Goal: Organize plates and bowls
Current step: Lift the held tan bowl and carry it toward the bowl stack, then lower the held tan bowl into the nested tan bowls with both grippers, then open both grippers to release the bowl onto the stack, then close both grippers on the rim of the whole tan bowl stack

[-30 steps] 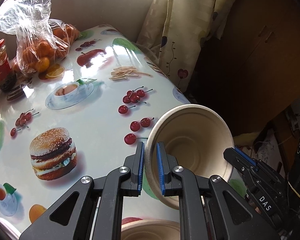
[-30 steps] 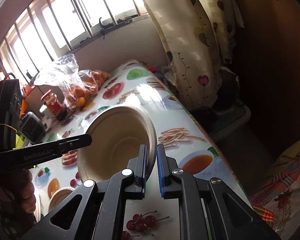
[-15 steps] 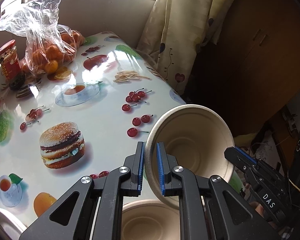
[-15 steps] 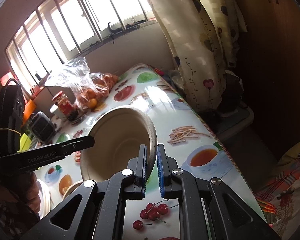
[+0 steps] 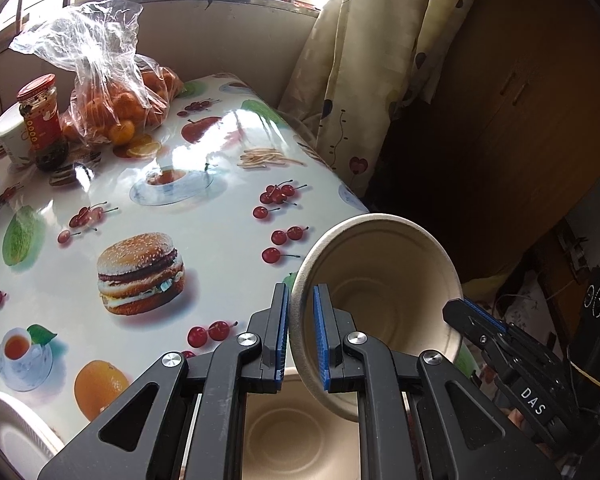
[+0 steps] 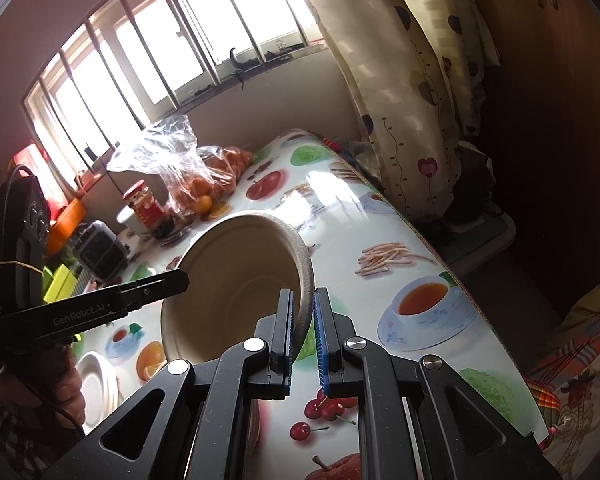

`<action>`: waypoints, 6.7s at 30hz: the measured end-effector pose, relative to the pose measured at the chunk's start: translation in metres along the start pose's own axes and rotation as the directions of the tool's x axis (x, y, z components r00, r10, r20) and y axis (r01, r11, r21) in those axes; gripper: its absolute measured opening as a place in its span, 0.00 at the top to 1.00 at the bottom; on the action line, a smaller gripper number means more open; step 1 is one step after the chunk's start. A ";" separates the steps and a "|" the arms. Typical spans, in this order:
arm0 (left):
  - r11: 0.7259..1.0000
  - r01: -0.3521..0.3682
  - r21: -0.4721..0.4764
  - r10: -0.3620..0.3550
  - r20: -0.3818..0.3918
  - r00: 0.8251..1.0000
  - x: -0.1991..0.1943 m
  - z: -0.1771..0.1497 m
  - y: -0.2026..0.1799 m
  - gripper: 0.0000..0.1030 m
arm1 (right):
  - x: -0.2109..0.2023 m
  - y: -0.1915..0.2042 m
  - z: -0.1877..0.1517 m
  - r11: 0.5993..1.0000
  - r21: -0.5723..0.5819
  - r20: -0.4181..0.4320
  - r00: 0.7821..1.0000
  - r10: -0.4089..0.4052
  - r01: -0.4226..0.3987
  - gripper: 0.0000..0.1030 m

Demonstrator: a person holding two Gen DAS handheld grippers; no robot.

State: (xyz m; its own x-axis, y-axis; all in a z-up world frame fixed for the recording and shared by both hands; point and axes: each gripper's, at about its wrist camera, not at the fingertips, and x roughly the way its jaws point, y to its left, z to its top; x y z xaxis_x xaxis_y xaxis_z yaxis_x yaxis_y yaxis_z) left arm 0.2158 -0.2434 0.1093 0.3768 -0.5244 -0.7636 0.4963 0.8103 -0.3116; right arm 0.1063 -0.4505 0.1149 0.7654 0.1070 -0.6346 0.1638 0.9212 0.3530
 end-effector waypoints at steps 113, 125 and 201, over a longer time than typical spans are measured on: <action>0.988 -0.042 -0.150 0.035 -0.053 0.998 -0.029 -0.087 0.053 0.87 | 0.012 0.045 -0.071 0.998 -0.020 -0.139 0.988 0.062 -0.065 0.90; 0.989 -0.045 -0.140 0.038 -0.047 0.998 -0.030 -0.088 0.051 0.86 | 0.016 0.041 -0.069 0.998 -0.022 -0.140 0.989 0.051 -0.054 0.82; 0.992 -0.016 -0.128 0.010 -0.053 0.999 -0.023 -0.111 0.050 0.78 | 0.015 0.034 -0.084 0.993 -0.050 -0.171 0.981 0.093 -0.103 0.77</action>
State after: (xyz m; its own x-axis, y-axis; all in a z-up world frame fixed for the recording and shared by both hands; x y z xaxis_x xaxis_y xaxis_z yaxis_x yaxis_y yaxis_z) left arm 0.1449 -0.1617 0.0489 0.3398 -0.5022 -0.7952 0.3864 0.8454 -0.3688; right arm 0.0712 -0.3864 0.0599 0.6599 0.2543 -0.7069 0.0530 0.9229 0.3815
